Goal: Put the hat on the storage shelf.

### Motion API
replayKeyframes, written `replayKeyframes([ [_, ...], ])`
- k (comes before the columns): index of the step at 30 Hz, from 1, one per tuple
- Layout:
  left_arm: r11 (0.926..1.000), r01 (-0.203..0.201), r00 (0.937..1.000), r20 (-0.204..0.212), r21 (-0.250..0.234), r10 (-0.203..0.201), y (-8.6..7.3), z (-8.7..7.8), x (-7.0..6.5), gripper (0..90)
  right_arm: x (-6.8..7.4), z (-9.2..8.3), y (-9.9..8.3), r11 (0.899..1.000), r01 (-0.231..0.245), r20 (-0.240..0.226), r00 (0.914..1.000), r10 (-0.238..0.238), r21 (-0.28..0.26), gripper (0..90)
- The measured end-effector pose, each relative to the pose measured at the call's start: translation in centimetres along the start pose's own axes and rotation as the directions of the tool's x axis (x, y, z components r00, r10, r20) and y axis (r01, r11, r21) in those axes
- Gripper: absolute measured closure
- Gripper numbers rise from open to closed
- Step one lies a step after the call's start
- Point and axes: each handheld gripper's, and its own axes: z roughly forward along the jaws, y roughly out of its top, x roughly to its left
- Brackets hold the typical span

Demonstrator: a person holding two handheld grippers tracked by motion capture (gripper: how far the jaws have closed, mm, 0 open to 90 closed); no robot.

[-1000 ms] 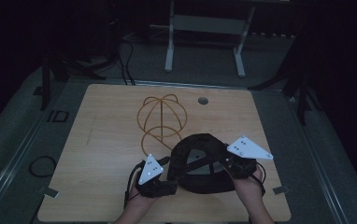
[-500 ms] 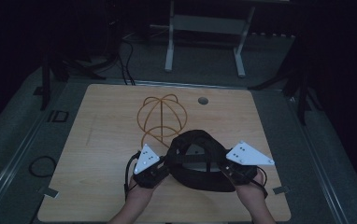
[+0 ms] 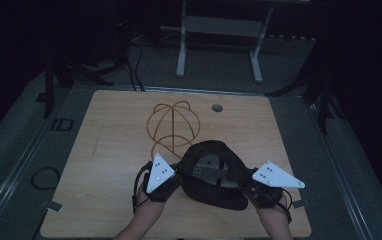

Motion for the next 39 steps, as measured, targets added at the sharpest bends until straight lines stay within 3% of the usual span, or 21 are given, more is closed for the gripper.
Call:
replayKeyframes([
  [4, 0.9999, 0.005, 1.0000, 0.009, -0.011, -0.005, 0.5, -0.1, -0.2, 88.1, 0.1, -0.6, -0.9, 1.000, -0.014, -0.020, 0.9997, 0.014, -0.002, 68.1],
  [8, 1.0000, -0.003, 0.9998, 0.018, -0.009, 0.003, 0.9, -0.2, -0.4, 88.1, -0.2, -1.2, -1.6, 0.999, -0.025, -0.077, 0.9967, 0.027, 0.025, 47.3],
  [10, 0.9998, 0.001, 0.9998, 0.022, -0.018, 0.000, 1.1, -0.2, -0.5, 88.1, -0.2, -1.5, -1.8, 0.999, -0.027, -0.092, 0.9953, 0.030, 0.032, 44.5],
  [14, 0.9996, -0.018, 0.9991, 0.039, -0.022, 0.019, 1.6, -0.3, -1.0, 88.1, -0.3, -2.5, -2.9, 0.996, 0.013, -0.180, 0.9837, 0.003, 0.088, 34.6],
  [24, 0.9976, -0.048, 0.9972, 0.055, -0.049, 0.051, 2.5, -0.8, -2.0, 88.1, -0.6, -4.6, -5.0, 0.986, 0.079, -0.303, 0.9524, -0.030, 0.149, 30.4],
  [25, 0.9976, -0.048, 0.9972, 0.055, -0.049, 0.051, 2.5, -0.8, -2.0, 88.0, -0.6, -4.6, -5.0, 0.986, 0.079, -0.303, 0.9524, -0.030, 0.149, 30.4],
  [26, 0.9974, -0.049, 0.9971, 0.056, -0.052, 0.052, 2.6, -0.9, -2.0, 88.0, -1.0, -5.2, -5.3, 0.982, 0.086, -0.329, 0.9440, -0.026, 0.168, 33.3],
  [29, 0.9972, -0.029, 0.9970, 0.070, -0.069, 0.033, 2.7, -1.1, -1.8, 88.0, -1.9, -6.1, -5.7, 0.981, 0.060, -0.352, 0.9361, 0.009, 0.186, 33.6],
  [30, 0.9967, -0.035, 0.9966, 0.072, -0.074, 0.040, 2.7, -1.2, -1.9, 88.0, -1.9, -6.1, -5.7, 0.981, 0.060, -0.352, 0.9361, 0.009, 0.186, 33.6],
  [33, 0.9935, -0.060, 0.9933, 0.093, -0.097, 0.069, 2.8, -1.5, -2.0, 88.0, -3.4, -7.7, -5.5, 0.987, 0.043, -0.303, 0.9529, 0.006, 0.153, 35.6],
  [34, 0.9925, -0.068, 0.9916, 0.103, -0.102, 0.078, 2.9, -1.6, -2.0, 88.0, -3.4, -7.7, -5.5, 0.987, 0.043, -0.303, 0.9529, 0.006, 0.153, 35.6],
  [35, 0.9913, -0.082, 0.9913, 0.095, -0.103, 0.092, 2.9, -1.7, -2.0, 88.0, -3.8, -8.1, -5.2, 0.991, 0.038, -0.283, 0.9591, 0.001, 0.131, 36.3],
  [36, 0.9913, -0.081, 0.9899, 0.108, -0.103, 0.092, 2.9, -1.7, -1.8, 87.9, -4.6, -8.7, -4.4, 0.997, 0.031, -0.263, 0.9649, -0.010, 0.076, 38.3],
  [37, 0.9913, -0.076, 0.9880, 0.126, -0.107, 0.089, 2.9, -1.7, -1.6, 87.9, -4.6, -8.7, -4.4, 0.997, 0.031, -0.263, 0.9649, -0.010, 0.076, 38.3],
  [38, 0.9912, -0.074, 0.9863, 0.139, -0.110, 0.089, 2.8, -1.7, -1.3, 87.9, -4.7, -8.8, -4.1, 0.997, 0.039, -0.249, 0.9681, -0.023, 0.060, 38.5],
  [39, 0.9905, -0.077, 0.9831, 0.157, -0.114, 0.094, 2.8, -1.8, -1.1, 87.9, -4.9, -8.8, -3.2, 0.997, 0.072, -0.225, 0.9723, -0.064, 0.027, 41.2],
])
